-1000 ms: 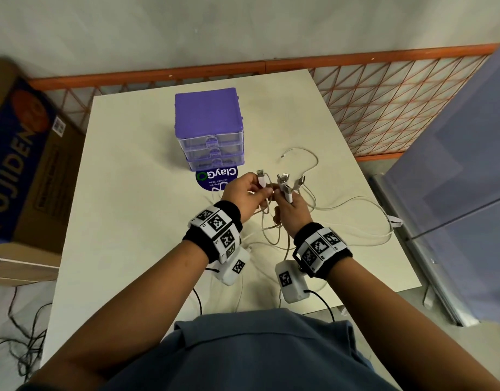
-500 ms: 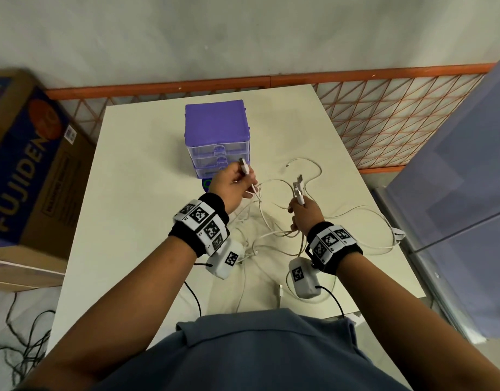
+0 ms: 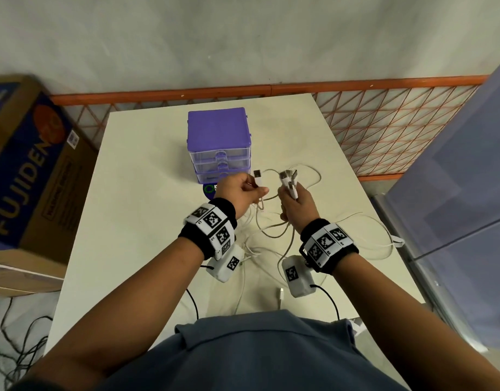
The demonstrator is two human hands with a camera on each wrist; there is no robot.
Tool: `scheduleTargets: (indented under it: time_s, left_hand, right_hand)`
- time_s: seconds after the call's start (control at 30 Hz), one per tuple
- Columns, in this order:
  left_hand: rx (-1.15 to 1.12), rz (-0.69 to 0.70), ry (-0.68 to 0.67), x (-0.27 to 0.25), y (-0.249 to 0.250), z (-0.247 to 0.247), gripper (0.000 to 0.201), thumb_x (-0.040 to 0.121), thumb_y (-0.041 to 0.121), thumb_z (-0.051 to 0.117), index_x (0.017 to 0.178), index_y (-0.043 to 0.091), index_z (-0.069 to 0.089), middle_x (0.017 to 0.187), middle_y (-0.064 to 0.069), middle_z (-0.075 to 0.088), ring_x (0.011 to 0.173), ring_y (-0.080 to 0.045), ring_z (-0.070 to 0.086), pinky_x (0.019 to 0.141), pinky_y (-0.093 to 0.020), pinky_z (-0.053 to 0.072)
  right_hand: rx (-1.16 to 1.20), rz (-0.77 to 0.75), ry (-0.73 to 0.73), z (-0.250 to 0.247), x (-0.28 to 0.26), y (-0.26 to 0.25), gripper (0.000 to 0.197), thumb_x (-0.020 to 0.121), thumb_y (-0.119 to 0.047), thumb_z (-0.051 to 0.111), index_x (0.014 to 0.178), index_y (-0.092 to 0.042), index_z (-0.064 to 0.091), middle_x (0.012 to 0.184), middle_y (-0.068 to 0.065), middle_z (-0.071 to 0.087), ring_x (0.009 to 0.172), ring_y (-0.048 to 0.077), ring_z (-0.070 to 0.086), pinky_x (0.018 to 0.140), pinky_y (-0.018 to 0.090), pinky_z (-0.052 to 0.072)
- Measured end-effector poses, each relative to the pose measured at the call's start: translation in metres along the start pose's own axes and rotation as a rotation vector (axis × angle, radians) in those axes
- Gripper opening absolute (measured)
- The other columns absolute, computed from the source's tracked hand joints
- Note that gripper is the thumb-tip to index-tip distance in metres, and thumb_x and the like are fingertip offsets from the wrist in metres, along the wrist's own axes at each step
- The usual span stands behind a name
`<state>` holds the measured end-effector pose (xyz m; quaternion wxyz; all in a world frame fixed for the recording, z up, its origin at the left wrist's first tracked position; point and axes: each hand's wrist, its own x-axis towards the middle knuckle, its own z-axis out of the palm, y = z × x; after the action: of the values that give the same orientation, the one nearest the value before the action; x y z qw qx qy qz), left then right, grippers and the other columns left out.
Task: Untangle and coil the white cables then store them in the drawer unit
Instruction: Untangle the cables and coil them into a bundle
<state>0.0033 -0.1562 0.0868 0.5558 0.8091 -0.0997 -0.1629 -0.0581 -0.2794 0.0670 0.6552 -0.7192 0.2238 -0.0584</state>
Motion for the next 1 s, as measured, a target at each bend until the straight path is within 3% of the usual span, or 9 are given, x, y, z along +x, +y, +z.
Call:
scheduleTargets:
  time_s: [0.17,0.3,0.4,0.47,0.6,0.73,0.8,0.9,1.0]
  left_hand:
    - [-0.07,-0.082,0.002,0.002,0.006,0.01,0.014,0.081,0.014,0.068,0.078,0.01,0.055,0.075,-0.011,0.064,0.054,-0.013,0.062,0.066,-0.031,0.056]
    - [-0.265,-0.124,-0.069,0.005,0.011,0.009,0.019,0.085,0.002,0.061,0.074,0.015,0.052,0.072,-0.007,0.06,0.044,-0.002,0.06,0.05,-0.019,0.053]
    - [-0.006,-0.033,-0.061,0.004,0.002,0.005,0.012,0.081,0.014,0.068,0.087,0.015,0.058,0.082,0.005,0.059,0.068,-0.006,0.055,0.064,-0.019,0.044]
    - [0.218,-0.027,-0.123,0.003,-0.011,0.006,0.026,0.08,0.021,0.07,0.102,0.013,0.059,0.088,0.006,0.057,0.077,-0.009,0.052,0.076,-0.021,0.042]
    - [0.207,-0.064,-0.204,-0.003,-0.02,0.012,0.015,0.093,0.015,0.05,0.08,0.016,0.057,0.062,0.001,0.048,0.051,-0.01,0.045,0.049,-0.014,0.039]
    - [-0.049,-0.198,0.131,0.011,-0.026,-0.012,0.03,0.098,0.017,0.039,0.07,0.018,0.052,0.06,-0.003,0.043,0.047,-0.012,0.039,0.039,-0.015,0.036]
    - [-0.014,-0.297,0.204,0.02,-0.037,-0.032,0.028,0.098,0.023,0.038,0.081,0.012,0.057,0.074,-0.014,0.052,0.055,-0.021,0.047,0.048,-0.024,0.046]
    - [0.205,-0.436,0.118,0.026,-0.058,-0.055,0.032,0.094,0.023,0.042,0.107,0.0,0.059,0.112,-0.03,0.059,0.1,-0.042,0.059,0.084,-0.046,0.052]
    - [0.475,-0.472,-0.003,0.018,-0.06,-0.053,0.05,0.089,0.02,0.053,0.135,0.008,0.039,0.136,-0.02,0.045,0.116,-0.036,0.055,0.099,-0.039,0.046]
  right_hand:
    - [-0.092,-0.088,-0.127,0.002,-0.001,0.002,0.027,0.077,-0.003,0.067,0.071,-0.024,0.053,0.059,-0.01,0.052,0.041,-0.002,0.045,0.042,0.01,0.035]
    - [-0.109,-0.067,-0.061,0.001,-0.001,0.0,0.029,0.082,-0.007,0.063,0.062,-0.024,0.05,0.037,-0.015,0.049,0.035,0.0,0.04,0.043,0.013,0.032]
    - [-0.067,-0.05,-0.045,0.001,0.0,0.001,0.026,0.088,-0.008,0.053,0.067,-0.023,0.048,0.054,-0.005,0.046,0.047,0.012,0.036,0.047,0.025,0.033]
    - [-0.049,-0.046,-0.037,0.002,0.002,0.002,0.024,0.09,-0.008,0.048,0.07,-0.023,0.048,0.063,-0.002,0.049,0.051,0.013,0.037,0.048,0.025,0.036]
    - [-0.03,-0.015,-0.034,0.002,0.005,0.004,0.026,0.09,-0.009,0.046,0.07,-0.023,0.046,0.062,-0.002,0.048,0.051,0.01,0.04,0.048,0.025,0.036]
    - [0.105,0.087,0.067,-0.012,0.008,0.011,0.024,0.092,-0.01,0.042,0.071,-0.021,0.044,0.062,0.0,0.042,0.044,0.009,0.035,0.043,0.02,0.032]
    - [0.192,0.108,0.146,-0.023,0.01,0.012,0.025,0.093,-0.01,0.041,0.07,-0.02,0.043,0.061,0.0,0.041,0.037,0.006,0.035,0.039,0.015,0.031]
    - [0.269,0.105,0.203,-0.036,0.014,0.009,0.029,0.093,-0.005,0.038,0.067,-0.018,0.041,0.058,0.001,0.035,0.034,0.007,0.03,0.036,0.011,0.027]
    - [0.265,0.09,0.176,-0.037,0.015,0.004,0.03,0.093,-0.003,0.037,0.067,-0.017,0.041,0.058,0.002,0.033,0.033,0.006,0.03,0.037,0.011,0.026]
